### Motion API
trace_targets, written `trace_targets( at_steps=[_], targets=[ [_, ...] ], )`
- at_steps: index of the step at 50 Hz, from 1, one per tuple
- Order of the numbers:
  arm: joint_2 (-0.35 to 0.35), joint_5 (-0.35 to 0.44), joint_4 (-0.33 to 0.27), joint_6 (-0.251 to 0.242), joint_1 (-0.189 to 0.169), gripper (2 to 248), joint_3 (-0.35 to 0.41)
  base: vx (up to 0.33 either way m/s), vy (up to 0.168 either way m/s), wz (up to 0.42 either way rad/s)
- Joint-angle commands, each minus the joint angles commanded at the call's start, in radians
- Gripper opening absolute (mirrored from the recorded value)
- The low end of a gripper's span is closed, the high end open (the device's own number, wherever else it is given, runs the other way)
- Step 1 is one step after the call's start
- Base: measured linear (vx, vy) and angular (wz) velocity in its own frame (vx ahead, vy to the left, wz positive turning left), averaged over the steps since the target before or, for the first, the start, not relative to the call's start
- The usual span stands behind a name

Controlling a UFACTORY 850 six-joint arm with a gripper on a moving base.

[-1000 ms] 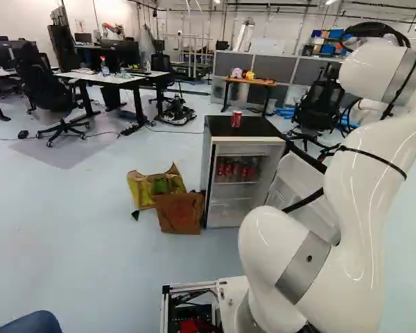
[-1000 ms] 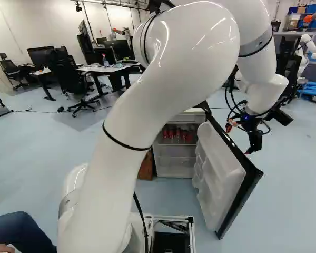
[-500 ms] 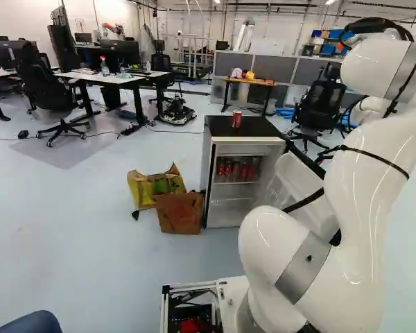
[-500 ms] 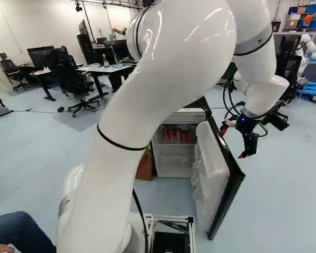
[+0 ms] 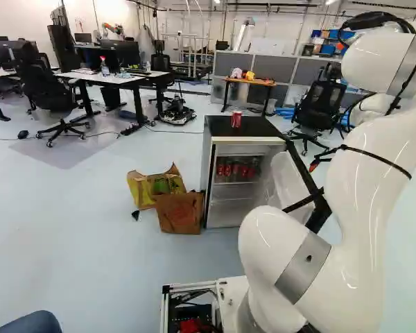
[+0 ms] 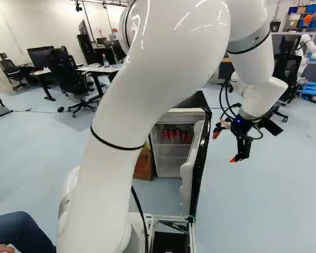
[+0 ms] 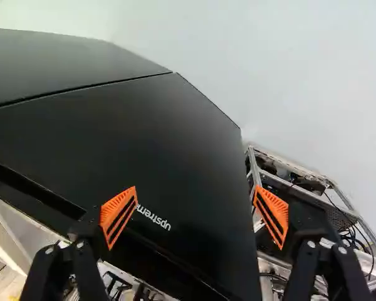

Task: Grab a drink from the fridge

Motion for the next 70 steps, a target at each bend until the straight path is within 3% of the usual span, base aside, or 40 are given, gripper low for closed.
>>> trace_targets(
  at_steps=[34, 53, 70],
  targets=[
    [0.086, -0.014, -0.018, 0.0, 0.052, 247, 0.141, 0.0, 0.0, 0.0],
    [0.134, -0.004, -0.098, 0.0, 0.095, 247, 0.218, 0.0, 0.0, 0.0],
    [0.175, 0.067, -0.213, 0.0, 0.141, 247, 0.284, 0.0, 0.0, 0.0]
  ],
)
